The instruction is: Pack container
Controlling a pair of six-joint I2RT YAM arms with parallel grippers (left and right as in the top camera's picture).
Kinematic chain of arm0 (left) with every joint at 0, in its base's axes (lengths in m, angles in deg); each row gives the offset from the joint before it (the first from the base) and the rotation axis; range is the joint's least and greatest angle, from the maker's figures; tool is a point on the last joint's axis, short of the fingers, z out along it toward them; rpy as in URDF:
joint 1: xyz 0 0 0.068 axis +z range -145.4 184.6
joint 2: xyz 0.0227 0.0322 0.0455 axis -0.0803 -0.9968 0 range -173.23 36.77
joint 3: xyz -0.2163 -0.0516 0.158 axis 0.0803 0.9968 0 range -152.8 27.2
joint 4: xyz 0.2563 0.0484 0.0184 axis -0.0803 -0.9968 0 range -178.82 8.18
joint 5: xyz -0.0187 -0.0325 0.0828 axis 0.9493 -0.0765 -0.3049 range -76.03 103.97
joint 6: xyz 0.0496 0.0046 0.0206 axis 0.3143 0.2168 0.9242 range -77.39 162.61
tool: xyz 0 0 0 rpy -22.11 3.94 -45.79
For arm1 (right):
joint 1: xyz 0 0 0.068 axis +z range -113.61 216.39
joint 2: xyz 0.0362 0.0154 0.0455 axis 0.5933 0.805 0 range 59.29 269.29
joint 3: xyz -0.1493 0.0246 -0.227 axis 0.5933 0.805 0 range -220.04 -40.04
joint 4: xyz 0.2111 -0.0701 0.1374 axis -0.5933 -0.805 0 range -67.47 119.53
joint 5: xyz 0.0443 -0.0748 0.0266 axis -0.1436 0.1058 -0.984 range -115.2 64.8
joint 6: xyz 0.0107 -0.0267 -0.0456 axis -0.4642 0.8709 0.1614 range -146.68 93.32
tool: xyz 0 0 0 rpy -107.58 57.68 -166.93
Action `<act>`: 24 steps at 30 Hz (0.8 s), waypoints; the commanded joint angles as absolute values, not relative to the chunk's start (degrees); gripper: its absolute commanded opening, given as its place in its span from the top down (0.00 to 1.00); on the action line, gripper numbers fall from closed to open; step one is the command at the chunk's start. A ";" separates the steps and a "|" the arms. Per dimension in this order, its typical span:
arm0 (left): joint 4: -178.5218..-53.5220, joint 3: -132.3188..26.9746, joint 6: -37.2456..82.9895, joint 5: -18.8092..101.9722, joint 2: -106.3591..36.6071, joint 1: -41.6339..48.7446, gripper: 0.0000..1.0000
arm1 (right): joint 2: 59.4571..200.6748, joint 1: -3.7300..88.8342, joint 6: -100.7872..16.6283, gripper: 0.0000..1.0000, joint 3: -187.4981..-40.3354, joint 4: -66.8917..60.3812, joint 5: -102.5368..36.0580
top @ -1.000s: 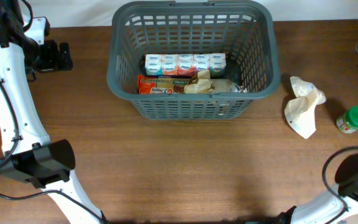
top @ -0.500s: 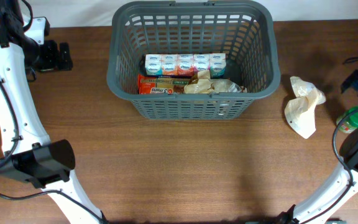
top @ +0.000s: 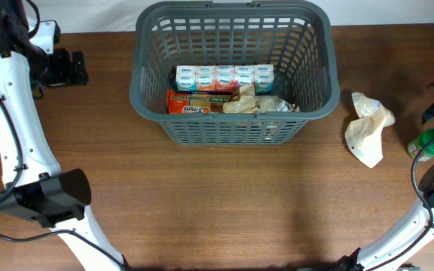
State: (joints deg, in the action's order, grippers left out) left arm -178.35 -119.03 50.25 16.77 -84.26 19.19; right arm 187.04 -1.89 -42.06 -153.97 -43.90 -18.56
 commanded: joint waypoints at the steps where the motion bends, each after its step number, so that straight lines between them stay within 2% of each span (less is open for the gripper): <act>1: -178.50 -118.72 49.72 17.19 -84.52 19.39 0.01 | 187.08 -1.89 -41.95 0.01 -151.32 -42.70 -18.04; 24: -178.50 -118.72 49.72 17.19 -84.52 19.39 0.01 | 187.10 -1.94 -42.19 0.01 -141.82 -30.48 -20.64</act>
